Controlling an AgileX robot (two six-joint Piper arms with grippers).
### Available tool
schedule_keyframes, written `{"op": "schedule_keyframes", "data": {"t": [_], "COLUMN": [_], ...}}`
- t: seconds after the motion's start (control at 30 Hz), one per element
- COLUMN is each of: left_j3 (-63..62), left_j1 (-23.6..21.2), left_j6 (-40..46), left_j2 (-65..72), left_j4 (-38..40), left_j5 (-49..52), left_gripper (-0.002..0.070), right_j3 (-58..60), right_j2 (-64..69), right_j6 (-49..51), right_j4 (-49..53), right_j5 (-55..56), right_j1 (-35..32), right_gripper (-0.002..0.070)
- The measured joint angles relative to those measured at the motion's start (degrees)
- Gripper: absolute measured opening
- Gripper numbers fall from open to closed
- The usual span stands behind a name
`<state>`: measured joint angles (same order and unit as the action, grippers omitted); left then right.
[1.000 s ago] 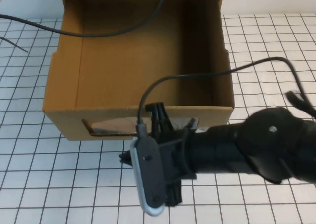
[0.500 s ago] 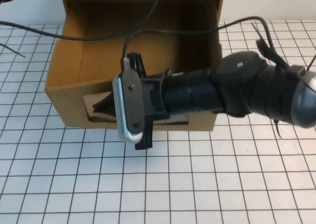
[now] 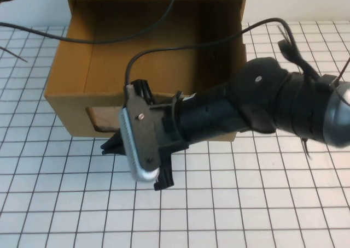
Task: Close the shoe box
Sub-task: Close the shoe box with your right arm
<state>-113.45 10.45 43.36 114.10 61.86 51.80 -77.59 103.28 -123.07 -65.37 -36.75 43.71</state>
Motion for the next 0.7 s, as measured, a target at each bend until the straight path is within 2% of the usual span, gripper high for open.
{"op": "schedule_keyframes", "data": {"t": [0.23,0.43,0.57,0.7], "left_j3": [-0.09,-0.09,-0.12,-0.21], "left_j1": [0.00,0.00,0.00,0.00], "left_j6": [0.00,0.00,0.00,0.23], "left_j2": [0.00,0.00,0.00,0.00], "left_j4": [0.22,0.46,0.56,0.56], "left_j5": [0.81,1.44,1.58,1.65], "left_gripper": [-0.0002,-0.0002,-0.0002,-0.0002], "right_j3": [10.56,20.53,21.59,19.97], "right_j2": [-4.52,-8.60,-9.65,-9.39], "right_j6": [-3.52,-9.83,-10.23,-10.23], "right_j4": [1.96,2.30,2.20,1.84], "right_j5": [17.66,37.32,41.91,40.77], "right_j1": [7.28,12.86,13.40,13.48], "right_gripper": [-0.0013,-0.0013,-0.0013,-0.0013]}}
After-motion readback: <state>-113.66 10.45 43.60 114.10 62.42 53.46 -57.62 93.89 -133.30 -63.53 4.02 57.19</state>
